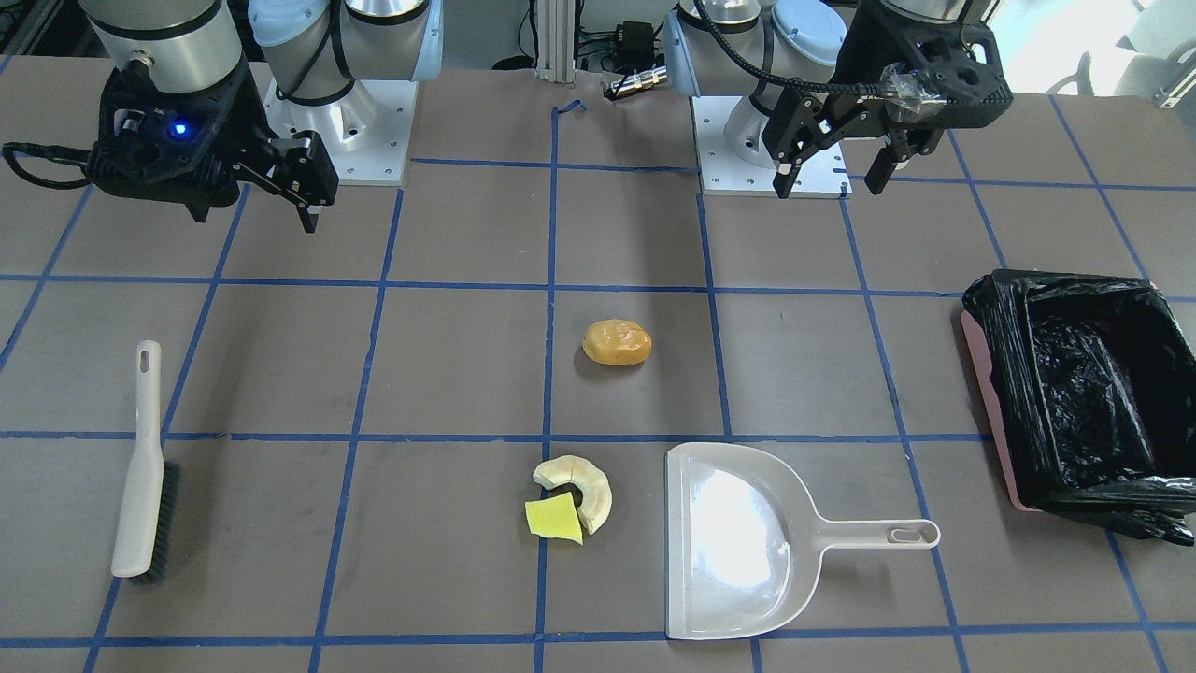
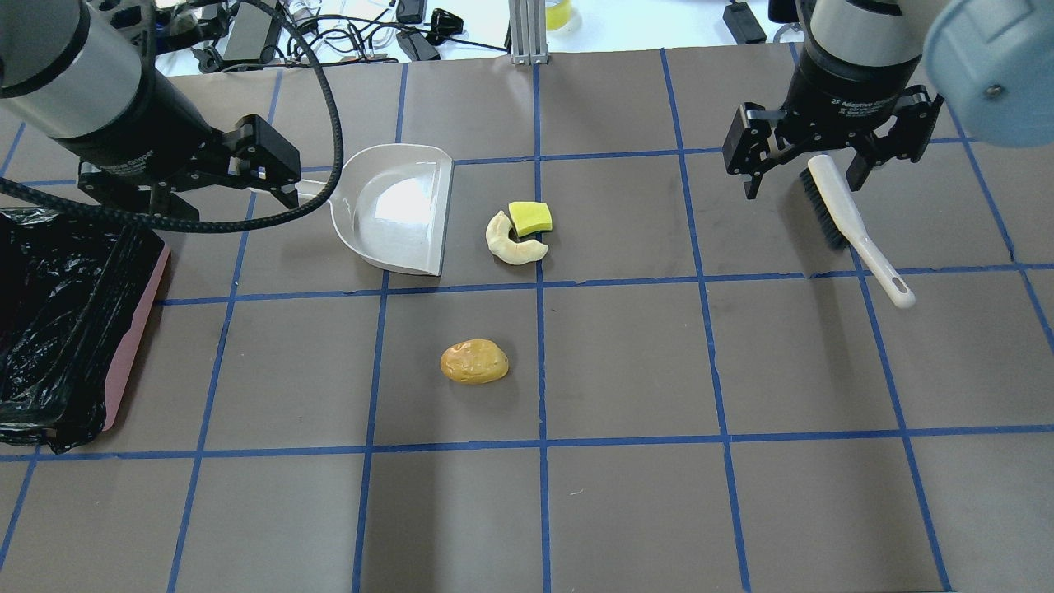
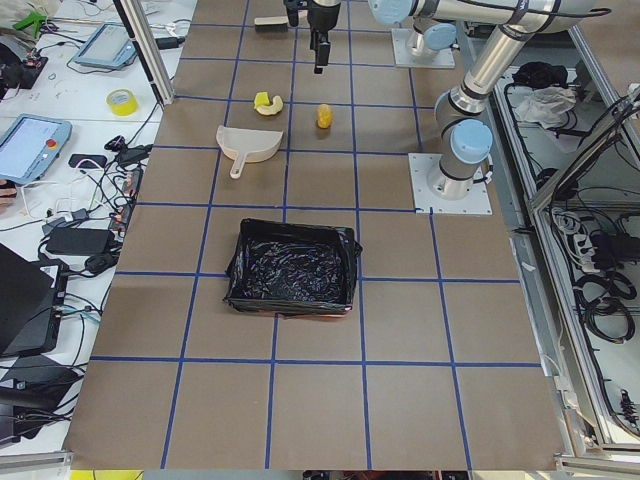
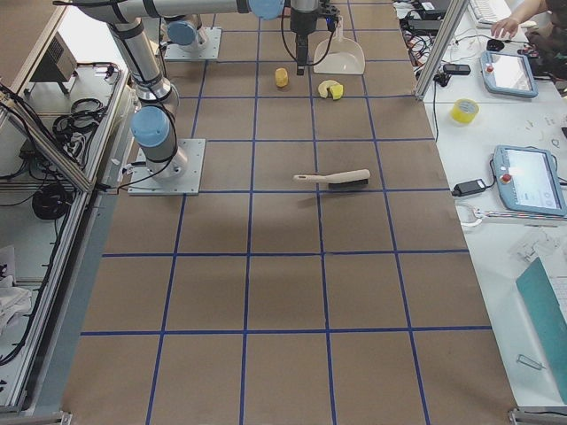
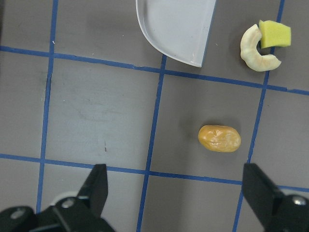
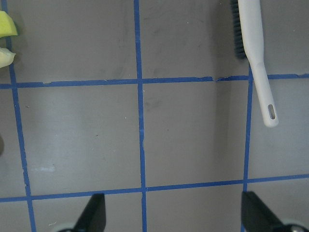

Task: Sweep and dump trash into bin
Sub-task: 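Move the right gripper down to the white-handled brush handle, then grasp the brush handle with the right gripper and lift it, then grasp the white dustpan handle with left gripper while right carries brush forward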

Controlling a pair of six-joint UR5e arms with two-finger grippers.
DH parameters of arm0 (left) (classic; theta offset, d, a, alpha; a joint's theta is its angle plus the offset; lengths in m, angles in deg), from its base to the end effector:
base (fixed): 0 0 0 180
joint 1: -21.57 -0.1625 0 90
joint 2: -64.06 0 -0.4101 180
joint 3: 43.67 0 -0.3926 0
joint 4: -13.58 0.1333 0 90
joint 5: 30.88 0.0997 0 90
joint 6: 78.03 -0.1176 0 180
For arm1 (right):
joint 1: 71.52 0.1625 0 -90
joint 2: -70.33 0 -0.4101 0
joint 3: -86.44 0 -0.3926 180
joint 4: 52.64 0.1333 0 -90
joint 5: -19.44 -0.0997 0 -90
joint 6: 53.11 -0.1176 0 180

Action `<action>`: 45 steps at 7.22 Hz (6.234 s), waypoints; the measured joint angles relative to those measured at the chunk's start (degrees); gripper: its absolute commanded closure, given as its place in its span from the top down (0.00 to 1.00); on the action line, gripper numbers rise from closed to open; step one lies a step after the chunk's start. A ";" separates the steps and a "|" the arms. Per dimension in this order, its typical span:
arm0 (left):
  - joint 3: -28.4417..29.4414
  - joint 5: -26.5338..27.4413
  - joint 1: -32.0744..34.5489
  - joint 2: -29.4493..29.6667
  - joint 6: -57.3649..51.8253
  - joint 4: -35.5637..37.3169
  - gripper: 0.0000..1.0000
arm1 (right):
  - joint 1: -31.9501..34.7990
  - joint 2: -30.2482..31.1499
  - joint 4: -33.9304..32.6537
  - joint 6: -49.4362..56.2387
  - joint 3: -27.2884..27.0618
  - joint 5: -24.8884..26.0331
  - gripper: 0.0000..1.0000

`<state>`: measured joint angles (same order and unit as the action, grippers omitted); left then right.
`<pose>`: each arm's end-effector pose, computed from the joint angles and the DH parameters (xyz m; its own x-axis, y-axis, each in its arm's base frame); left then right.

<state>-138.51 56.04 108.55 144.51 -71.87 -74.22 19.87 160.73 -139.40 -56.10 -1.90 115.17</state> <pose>-0.1164 -0.4431 0.4946 -0.9861 -0.1523 0.0659 -0.1590 0.9807 -0.1139 0.1333 -0.4837 0.4677 -0.9946 0.0260 0.1008 0.0277 0.9995 0.0154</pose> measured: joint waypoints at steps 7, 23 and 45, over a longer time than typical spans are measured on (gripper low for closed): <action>0.00 0.00 -0.03 -0.03 0.00 -0.03 1.00 | -19.63 -4.06 -11.27 33.14 -5.76 -0.25 1.00; -0.08 0.66 -0.05 -0.10 0.00 -0.11 1.00 | -25.47 -17.14 -40.65 42.68 -23.07 -1.06 0.63; 2.79 1.37 -11.04 39.31 -109.80 34.31 1.00 | 1.97 -16.12 -22.37 1.93 -11.33 -5.32 0.00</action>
<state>-135.72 57.41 97.50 183.82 -181.67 -39.91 21.84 144.61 -161.77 -54.17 -13.23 109.84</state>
